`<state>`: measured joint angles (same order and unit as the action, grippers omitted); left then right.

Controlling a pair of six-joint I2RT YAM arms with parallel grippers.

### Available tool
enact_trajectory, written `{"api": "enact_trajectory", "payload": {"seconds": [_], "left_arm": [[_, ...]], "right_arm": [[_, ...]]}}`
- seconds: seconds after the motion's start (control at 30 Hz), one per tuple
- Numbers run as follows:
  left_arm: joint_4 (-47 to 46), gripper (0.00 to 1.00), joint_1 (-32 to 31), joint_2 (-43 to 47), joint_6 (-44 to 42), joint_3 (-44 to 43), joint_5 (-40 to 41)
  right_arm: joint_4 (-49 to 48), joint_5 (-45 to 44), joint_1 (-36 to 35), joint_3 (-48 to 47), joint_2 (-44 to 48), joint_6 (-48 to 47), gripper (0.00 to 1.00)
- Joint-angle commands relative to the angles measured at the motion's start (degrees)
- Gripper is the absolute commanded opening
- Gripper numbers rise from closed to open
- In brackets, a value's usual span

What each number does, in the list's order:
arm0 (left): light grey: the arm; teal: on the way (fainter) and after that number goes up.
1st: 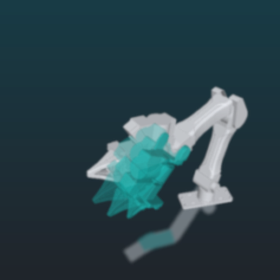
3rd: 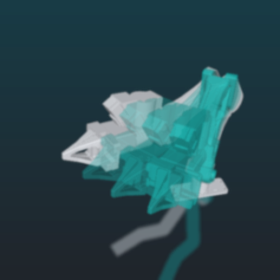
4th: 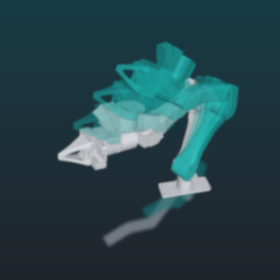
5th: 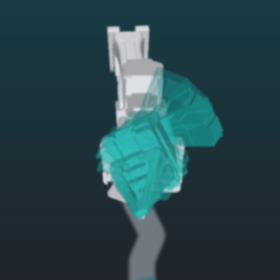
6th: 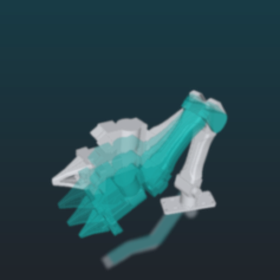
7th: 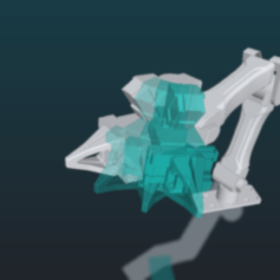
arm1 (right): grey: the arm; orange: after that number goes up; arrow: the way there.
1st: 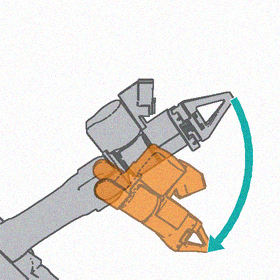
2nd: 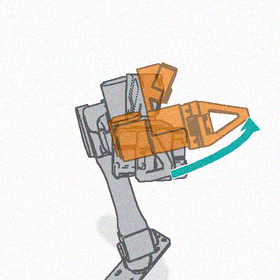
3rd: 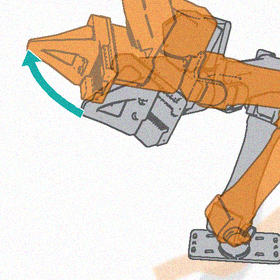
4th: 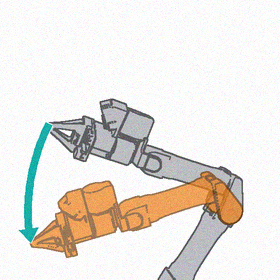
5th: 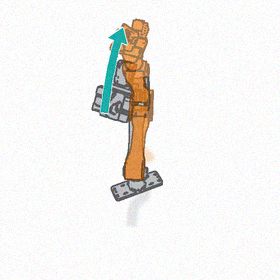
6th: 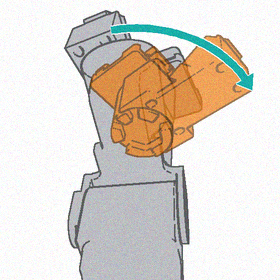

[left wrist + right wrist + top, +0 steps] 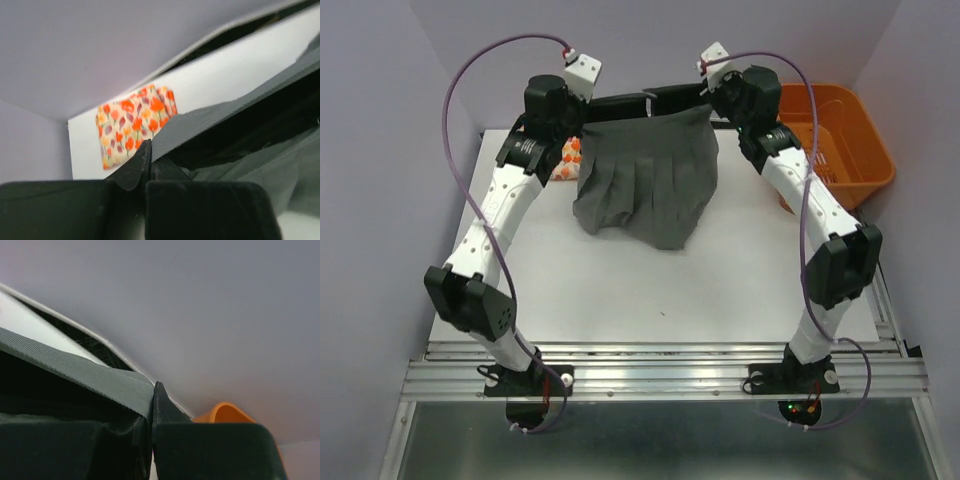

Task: Fold and stack the skirts
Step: Flatten the skirt out

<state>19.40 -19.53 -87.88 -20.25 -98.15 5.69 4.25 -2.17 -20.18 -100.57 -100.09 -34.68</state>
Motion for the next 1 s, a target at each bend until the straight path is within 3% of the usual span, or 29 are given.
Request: {"api": "enact_trajectory", "payload": {"seconds": [0.0, 0.13, 0.27, 0.4, 0.53, 0.6, 0.67, 0.77, 0.87, 0.97], "left_arm": [[-7.26, 0.0, 5.63, -9.9, 3.28, -12.47, 7.68], [-7.1, 0.0, 6.61, -20.82, 7.32, -34.22, 5.39], [-9.1, 0.0, 6.79, -25.15, 7.6, -43.53, 4.16], [-17.7, 0.0, 6.79, -18.94, 6.98, -35.29, 2.22], [-18.96, 0.0, 6.79, -14.26, 6.89, -23.88, 0.37], [-18.78, 0.0, 6.79, -11.37, 6.98, -18.51, -0.94], [-18.78, 0.0, 6.79, -8.73, 6.72, -7.62, -4.19], [-20.26, 0.0, 6.7, -1.8, 3.82, 10.13, -10.94], [-18.01, 0.03, 6.26, 0.86, 1.19, 24.2, -15.26], [-15.45, 0.02, 5.82, 4.63, -3.2, 35.55, -16.59]], "right_arm": [[-1.7, -11.44, 6.73, -16.99, -11.31, -0.92, 0.01], [-1.26, -13.03, 7.26, -34.48, -21.0, -1.44, 0.01], [-1.79, -12.94, 7.26, -43.82, -23.66, -2.15, 0.02], [-6.88, -12.07, 7.79, -39.1, -18.75, -2.15, 0.02], [-7.77, -10.66, 7.79, -29.62, -12.25, -0.39, 0.02], [-7.85, -9.0, 7.79, -18.91, -7.33, 0.13, 0.03], [-7.42, -7.85, 7.79, -10.3, -3.9, 0.4, 0.05], [-4.43, -1.53, 7.79, 13.99, 3.75, -1.96, 0.13], [1.53, 3.65, 7.79, 26.01, 9.64, -4.6, 0.17], [10.67, 7.96, 7.79, 36.3, 14.47, -7.23, 0.14]]}}
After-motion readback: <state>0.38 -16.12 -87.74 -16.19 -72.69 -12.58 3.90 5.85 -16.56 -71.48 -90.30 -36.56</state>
